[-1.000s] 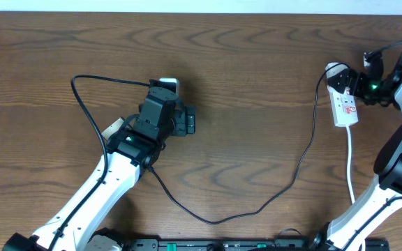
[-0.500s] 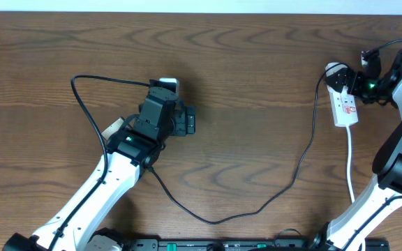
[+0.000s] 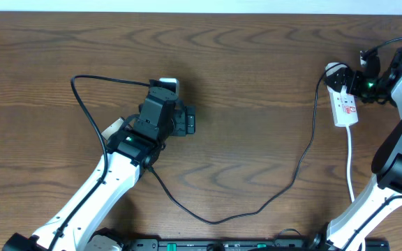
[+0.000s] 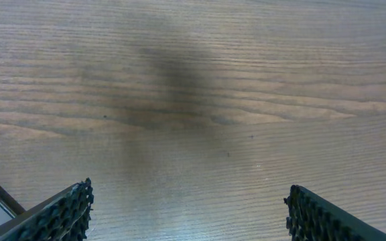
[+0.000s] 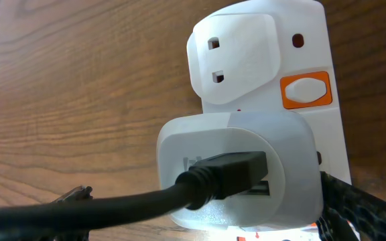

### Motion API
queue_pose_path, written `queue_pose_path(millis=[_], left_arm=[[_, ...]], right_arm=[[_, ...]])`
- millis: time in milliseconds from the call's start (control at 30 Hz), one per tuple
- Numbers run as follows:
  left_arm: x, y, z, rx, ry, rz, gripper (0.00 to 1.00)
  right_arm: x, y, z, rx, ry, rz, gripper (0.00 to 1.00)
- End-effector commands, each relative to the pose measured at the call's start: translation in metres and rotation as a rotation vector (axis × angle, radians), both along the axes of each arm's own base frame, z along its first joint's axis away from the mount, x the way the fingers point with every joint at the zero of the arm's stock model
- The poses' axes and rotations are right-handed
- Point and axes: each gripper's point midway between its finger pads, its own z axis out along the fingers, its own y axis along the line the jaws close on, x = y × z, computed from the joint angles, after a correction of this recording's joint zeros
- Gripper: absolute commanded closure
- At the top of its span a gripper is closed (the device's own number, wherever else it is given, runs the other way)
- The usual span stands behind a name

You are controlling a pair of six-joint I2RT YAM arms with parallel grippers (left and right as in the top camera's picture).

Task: Plug charger to phone and switch on socket
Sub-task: 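Press the orange switch on the white power strip with the right gripper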

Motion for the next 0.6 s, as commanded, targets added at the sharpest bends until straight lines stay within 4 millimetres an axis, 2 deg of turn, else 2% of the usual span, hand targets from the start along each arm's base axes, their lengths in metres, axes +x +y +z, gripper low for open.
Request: queue_pose_path(millis=[0, 567], left_arm=[[0.0054, -0.0008, 0.0096, 0.001, -0.027, 0.004, 0.10], [0.0054, -0.0008, 0.0096, 0.001, -0.027, 0.004, 0.10]], right_arm=[[-0.0131, 0.0140, -0.0253, 0.054, 0.112, -0.029, 0.01], [-0.0213, 0.0183, -0.0274, 0.102, 0.180, -0.085, 0.01]])
